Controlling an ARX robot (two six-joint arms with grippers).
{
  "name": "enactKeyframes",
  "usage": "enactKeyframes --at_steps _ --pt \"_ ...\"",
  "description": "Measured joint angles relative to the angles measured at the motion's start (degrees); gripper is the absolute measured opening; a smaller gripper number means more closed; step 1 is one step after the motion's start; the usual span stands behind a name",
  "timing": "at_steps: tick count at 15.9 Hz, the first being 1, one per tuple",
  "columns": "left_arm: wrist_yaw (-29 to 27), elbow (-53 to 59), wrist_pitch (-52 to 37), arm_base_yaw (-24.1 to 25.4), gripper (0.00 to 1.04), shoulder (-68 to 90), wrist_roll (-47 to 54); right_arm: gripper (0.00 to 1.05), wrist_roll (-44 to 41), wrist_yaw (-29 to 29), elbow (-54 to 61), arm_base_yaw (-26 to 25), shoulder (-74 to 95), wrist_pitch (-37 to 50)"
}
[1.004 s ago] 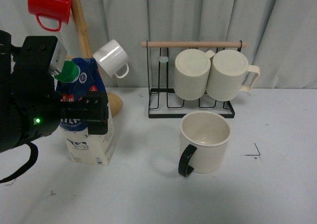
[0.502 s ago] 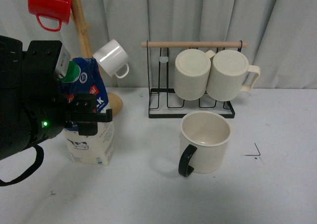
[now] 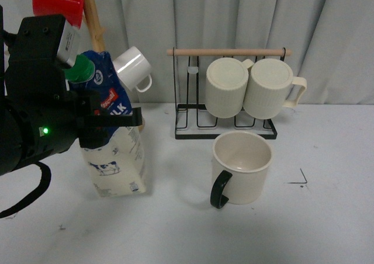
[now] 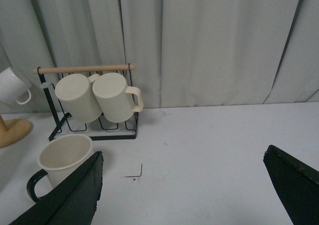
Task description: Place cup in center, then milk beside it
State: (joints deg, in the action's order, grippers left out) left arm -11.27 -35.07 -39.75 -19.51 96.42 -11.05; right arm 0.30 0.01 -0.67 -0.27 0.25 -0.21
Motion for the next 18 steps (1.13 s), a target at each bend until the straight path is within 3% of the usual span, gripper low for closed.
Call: enactKeyframes --at_steps 8,18 --pt "-6.84 -2.05 -3.13 -6.36 0.04 4.66 -4.20 0.98 0.00 0.00 0.00 0.00 0.00 0.00" --pt "-9.01 -7.06 -5.11 -11.61 0.05 11.13 -5.01 0.98 0.00 0.00 0.00 0.00 0.00 0.00"
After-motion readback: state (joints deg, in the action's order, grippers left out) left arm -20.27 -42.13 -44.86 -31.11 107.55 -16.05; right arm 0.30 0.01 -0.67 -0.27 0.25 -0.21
